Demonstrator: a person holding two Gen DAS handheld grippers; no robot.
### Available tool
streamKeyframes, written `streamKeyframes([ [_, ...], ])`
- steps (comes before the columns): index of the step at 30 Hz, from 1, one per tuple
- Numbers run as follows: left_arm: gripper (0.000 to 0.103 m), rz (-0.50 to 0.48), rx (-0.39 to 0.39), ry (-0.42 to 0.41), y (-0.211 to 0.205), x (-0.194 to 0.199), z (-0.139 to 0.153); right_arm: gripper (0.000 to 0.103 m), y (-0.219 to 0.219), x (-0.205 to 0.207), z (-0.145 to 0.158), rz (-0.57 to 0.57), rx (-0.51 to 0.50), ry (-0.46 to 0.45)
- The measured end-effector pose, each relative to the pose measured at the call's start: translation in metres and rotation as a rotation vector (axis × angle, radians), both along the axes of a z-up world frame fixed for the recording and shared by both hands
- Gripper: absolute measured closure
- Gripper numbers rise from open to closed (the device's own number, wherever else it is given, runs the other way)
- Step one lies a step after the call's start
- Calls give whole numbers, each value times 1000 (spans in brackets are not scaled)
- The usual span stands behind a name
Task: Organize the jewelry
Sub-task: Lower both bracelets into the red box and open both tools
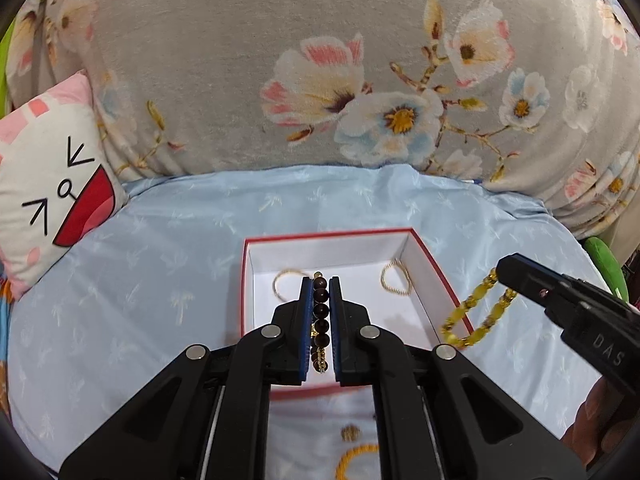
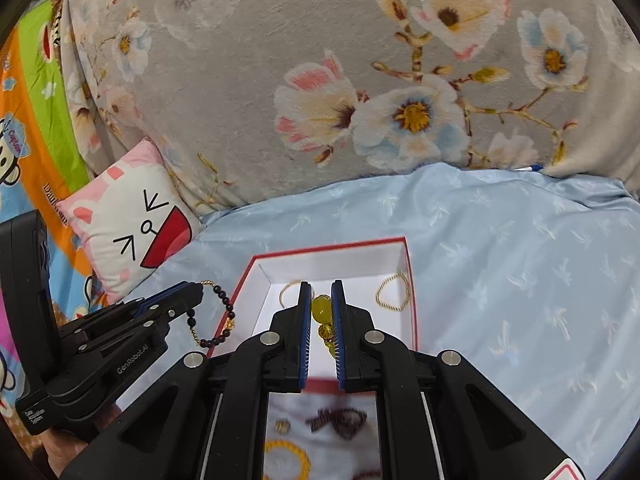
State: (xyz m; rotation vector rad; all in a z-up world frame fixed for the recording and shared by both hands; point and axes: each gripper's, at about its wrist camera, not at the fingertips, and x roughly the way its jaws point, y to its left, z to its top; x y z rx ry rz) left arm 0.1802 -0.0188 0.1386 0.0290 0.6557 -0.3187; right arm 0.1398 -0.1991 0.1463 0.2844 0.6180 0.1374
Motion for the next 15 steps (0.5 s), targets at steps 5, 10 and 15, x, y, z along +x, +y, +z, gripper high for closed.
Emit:
streamKeyframes([
  [5,95,4,15,28,-8,38,-14,93,5,43,-15,32,34,29],
  [10,95,13,23,85,-10,64,-40,93,12,72,-46,37,12,102],
  [15,95,16,45,122,-11,77,-62,93,10,84,-72,20,-44,155],
])
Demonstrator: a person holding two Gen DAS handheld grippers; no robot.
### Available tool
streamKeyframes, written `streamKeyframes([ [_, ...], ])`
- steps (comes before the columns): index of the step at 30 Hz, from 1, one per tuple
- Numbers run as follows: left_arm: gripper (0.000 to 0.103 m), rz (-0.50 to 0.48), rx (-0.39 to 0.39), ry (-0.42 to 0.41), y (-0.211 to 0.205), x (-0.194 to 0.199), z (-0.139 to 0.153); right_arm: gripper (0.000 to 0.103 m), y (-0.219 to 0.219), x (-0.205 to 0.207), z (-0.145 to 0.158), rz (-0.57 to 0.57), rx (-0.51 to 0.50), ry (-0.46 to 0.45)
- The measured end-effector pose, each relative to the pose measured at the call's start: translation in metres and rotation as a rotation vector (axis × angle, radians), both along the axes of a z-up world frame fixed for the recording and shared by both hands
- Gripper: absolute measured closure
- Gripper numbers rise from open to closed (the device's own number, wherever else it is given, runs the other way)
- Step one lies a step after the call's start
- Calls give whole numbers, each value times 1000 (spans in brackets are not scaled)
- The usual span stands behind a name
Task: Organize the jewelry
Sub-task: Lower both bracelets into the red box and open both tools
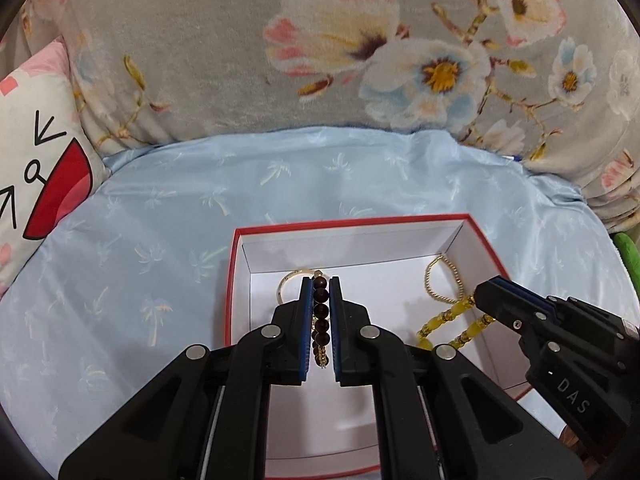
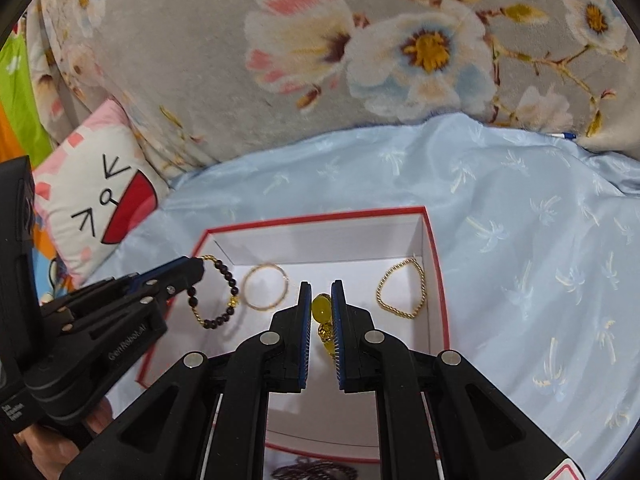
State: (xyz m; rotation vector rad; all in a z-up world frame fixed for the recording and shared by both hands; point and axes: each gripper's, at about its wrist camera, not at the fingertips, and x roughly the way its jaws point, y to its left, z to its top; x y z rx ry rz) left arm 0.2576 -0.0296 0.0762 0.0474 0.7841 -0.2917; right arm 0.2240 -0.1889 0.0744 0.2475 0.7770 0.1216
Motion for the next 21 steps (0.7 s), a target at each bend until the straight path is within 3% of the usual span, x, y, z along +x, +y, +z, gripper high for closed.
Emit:
streamKeyframes([
  [4,89,12,20,-8,-1,3,-9,91,-3,2,-11,-29,-63,5],
  [6,61,32,22,-19,1,3,-9,86,-6,1,-8,-39,-67,-6],
  [9,45,64,22,-62,6,-2,-1,72,-10,-7,1,-56,-68,-39],
  [14,44,82,17,-91,17,-18,13,63,-12,-33,22,-69,-69,-105],
  [21,44,88,13,-102,32,-65,18,62,-11,-87,30,-62,-38,-124],
])
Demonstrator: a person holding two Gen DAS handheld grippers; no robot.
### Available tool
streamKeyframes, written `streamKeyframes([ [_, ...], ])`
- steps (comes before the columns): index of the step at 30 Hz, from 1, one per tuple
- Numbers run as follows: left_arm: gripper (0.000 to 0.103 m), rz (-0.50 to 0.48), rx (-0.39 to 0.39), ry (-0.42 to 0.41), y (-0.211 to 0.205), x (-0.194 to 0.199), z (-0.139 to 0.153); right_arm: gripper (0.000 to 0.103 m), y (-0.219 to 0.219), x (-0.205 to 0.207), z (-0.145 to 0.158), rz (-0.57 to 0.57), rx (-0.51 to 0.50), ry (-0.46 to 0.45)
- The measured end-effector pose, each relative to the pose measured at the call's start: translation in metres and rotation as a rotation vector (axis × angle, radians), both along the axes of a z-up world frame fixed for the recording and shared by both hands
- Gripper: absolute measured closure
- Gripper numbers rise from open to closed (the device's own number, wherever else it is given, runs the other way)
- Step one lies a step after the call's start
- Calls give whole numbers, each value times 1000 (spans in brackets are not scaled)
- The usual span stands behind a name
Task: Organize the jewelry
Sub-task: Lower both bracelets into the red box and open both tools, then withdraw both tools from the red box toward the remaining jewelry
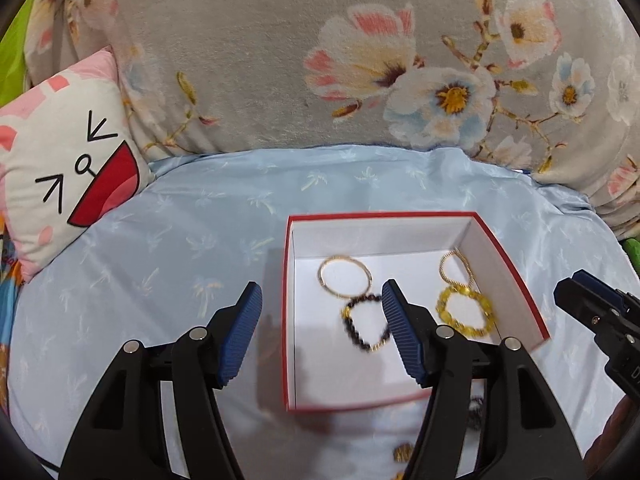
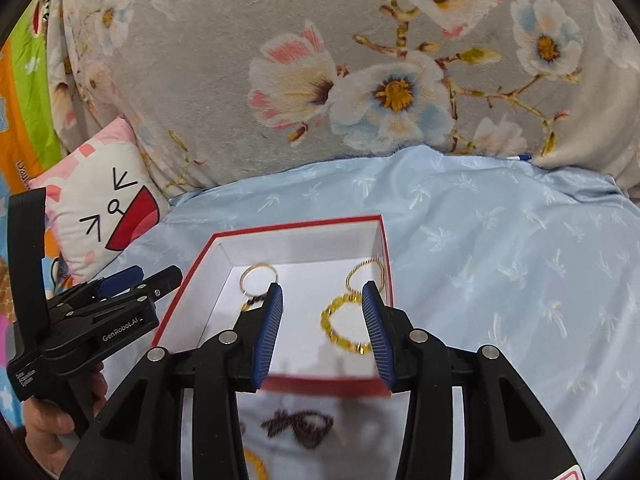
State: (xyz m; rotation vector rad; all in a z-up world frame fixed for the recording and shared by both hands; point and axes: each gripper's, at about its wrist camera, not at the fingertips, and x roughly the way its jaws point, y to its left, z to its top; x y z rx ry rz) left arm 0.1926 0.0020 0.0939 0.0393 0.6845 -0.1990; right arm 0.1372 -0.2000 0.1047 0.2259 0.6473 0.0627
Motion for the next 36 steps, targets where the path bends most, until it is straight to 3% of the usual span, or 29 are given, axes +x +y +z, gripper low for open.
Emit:
streamKeyframes([
  [9,35,-47,13,47,-2,-73,-25,62,0,-76,-30,-13,3,63],
  [16,35,-69,24,126,-12,-108,-62,62,-9,-116,-67,-57,-23,146],
  [26,35,-52,70,189,-25,-112,-95,62,-16,-128,-91,-86,-33,191],
  [36,49,-37,72,202,-24,-109,-99,63,-22,-121,-106,-105,-18,228],
])
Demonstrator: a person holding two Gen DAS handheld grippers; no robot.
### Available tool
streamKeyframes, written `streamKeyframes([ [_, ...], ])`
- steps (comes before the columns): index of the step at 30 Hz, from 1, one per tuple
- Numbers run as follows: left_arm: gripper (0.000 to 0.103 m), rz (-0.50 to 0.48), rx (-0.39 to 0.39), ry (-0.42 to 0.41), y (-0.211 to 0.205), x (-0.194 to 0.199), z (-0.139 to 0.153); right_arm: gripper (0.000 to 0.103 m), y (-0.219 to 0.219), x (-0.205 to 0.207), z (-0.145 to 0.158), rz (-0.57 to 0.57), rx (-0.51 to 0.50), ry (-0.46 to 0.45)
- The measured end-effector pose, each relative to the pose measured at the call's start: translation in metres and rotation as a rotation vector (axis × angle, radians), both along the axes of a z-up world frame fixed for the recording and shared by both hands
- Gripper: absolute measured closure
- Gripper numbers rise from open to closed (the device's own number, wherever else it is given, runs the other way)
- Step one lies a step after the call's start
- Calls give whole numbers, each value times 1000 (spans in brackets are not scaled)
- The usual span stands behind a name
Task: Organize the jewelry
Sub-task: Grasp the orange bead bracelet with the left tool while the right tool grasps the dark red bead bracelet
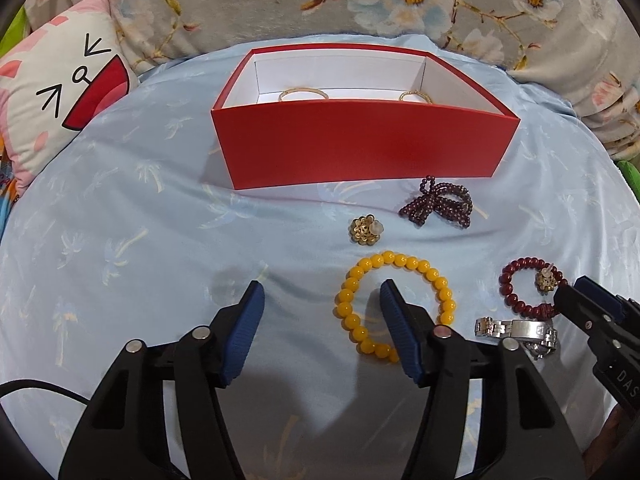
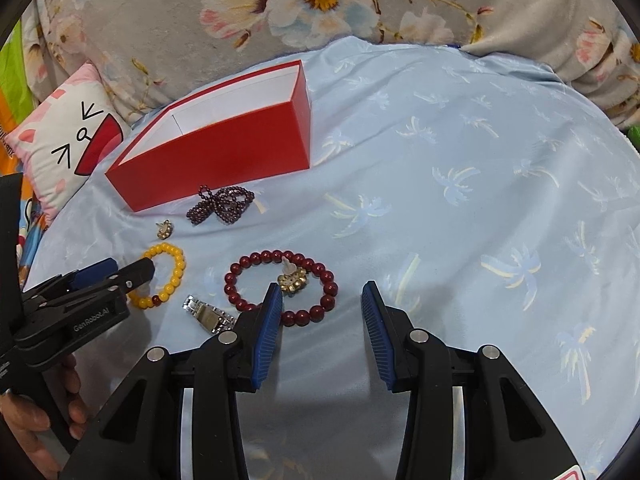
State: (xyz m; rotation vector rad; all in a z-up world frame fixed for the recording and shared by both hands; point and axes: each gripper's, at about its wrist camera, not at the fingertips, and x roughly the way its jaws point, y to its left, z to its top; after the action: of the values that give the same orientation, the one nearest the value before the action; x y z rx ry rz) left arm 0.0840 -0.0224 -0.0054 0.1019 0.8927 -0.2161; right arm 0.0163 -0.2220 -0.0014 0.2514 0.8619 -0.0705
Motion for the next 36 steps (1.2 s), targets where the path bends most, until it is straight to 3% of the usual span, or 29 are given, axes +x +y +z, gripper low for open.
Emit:
streamKeyframes([
  [4,59,6,4,-5,2,1,1,67,1,2,-1,-3,-12,2],
  [12,77,-1,26,-23,6,2,1,86,5,8,-1,-18,-78,19],
  [14,79,3,31,-32,7,1,1,93,6,8,-1,-10,-86,21],
  [18,82,1,32,-33,8,1,2,95,11,7,0,3,-109,22],
  [20,94,5,30,-33,9,1,3,95,10,6,1,2,-87,15],
  [28,96,-19,-46,7,13,1,7,95,11,-2,20,19,-27,-46],
  [36,96,-47,-99,-15,13,-10,32,95,20,-6,55,51,4,-130],
])
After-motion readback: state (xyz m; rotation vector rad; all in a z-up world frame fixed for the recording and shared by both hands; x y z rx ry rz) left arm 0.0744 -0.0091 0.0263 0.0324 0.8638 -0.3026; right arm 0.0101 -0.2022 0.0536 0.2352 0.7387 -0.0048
